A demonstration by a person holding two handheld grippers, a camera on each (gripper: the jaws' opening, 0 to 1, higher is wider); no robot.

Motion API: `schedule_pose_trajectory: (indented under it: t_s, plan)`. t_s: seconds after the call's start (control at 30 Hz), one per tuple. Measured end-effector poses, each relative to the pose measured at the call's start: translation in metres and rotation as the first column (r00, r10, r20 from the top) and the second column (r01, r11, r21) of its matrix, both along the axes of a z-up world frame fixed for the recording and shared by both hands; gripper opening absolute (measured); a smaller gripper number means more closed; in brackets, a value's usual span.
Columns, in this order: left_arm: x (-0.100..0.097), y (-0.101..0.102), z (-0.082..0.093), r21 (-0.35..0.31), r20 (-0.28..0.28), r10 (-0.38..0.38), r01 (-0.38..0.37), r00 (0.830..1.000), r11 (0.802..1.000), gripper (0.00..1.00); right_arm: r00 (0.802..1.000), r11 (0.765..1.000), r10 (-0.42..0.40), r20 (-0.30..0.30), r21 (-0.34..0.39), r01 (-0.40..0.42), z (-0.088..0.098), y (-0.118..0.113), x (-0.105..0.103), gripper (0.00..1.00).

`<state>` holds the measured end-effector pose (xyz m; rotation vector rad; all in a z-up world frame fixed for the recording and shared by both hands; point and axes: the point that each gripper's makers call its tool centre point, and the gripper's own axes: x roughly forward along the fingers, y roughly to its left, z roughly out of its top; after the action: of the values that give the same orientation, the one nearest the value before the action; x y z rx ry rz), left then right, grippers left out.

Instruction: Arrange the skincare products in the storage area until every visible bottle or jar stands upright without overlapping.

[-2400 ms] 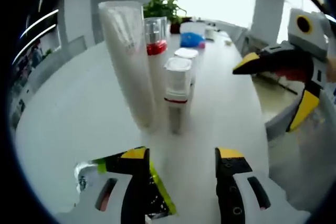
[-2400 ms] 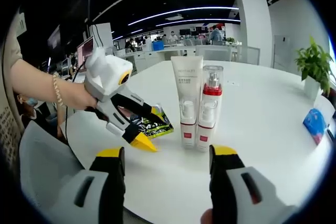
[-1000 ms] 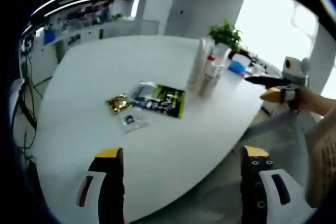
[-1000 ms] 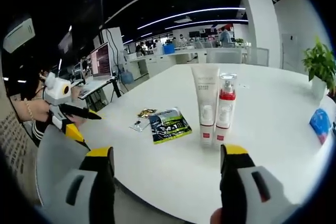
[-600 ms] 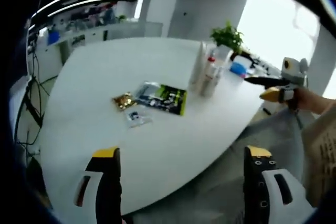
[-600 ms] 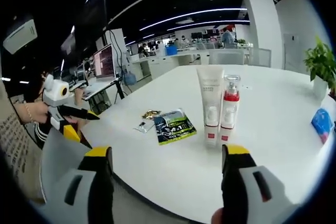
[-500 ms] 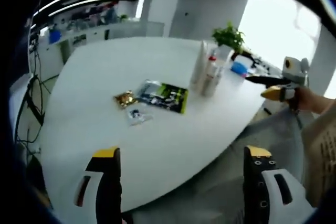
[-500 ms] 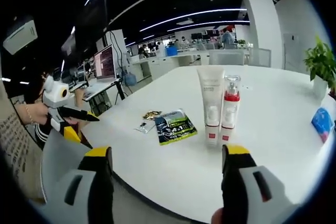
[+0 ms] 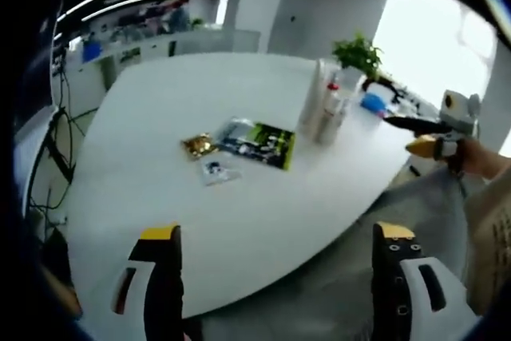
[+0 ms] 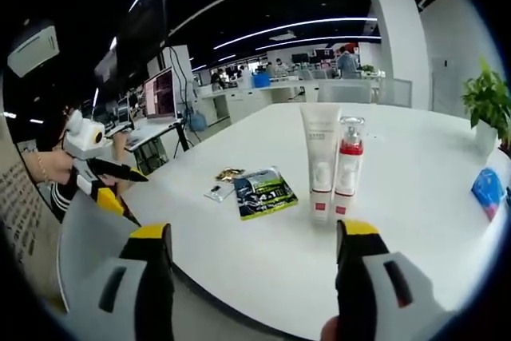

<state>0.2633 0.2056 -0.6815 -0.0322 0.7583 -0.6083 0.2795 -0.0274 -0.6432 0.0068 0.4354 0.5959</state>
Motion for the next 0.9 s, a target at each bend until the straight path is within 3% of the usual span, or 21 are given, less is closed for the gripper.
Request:
schedule_pose_trajectory:
  t_s: [0.13,0.5,0.9]
  plan:
    - [0.007,-0.007,0.000,-0.016,-0.015,0.035,-0.036,0.999,0.999,0.97,1.000,1.000,-0.003,0.007,0.000,0.003,0.001,-0.001,-0.001,0.84]
    - [0.034,-0.047,-0.003,-0.010,-0.026,0.025,-0.025,0.999,1.000,0.97,1.000,1.000,-0.020,-0.002,0.003,0.020,-0.002,-0.006,0.001,0.84]
    - [0.074,-0.068,-0.017,-0.012,-0.074,0.152,-0.153,0.986,0.988,0.97,1.000,1.000,-0.020,-0.004,-0.016,0.020,-0.006,-0.007,0.001,0.84]
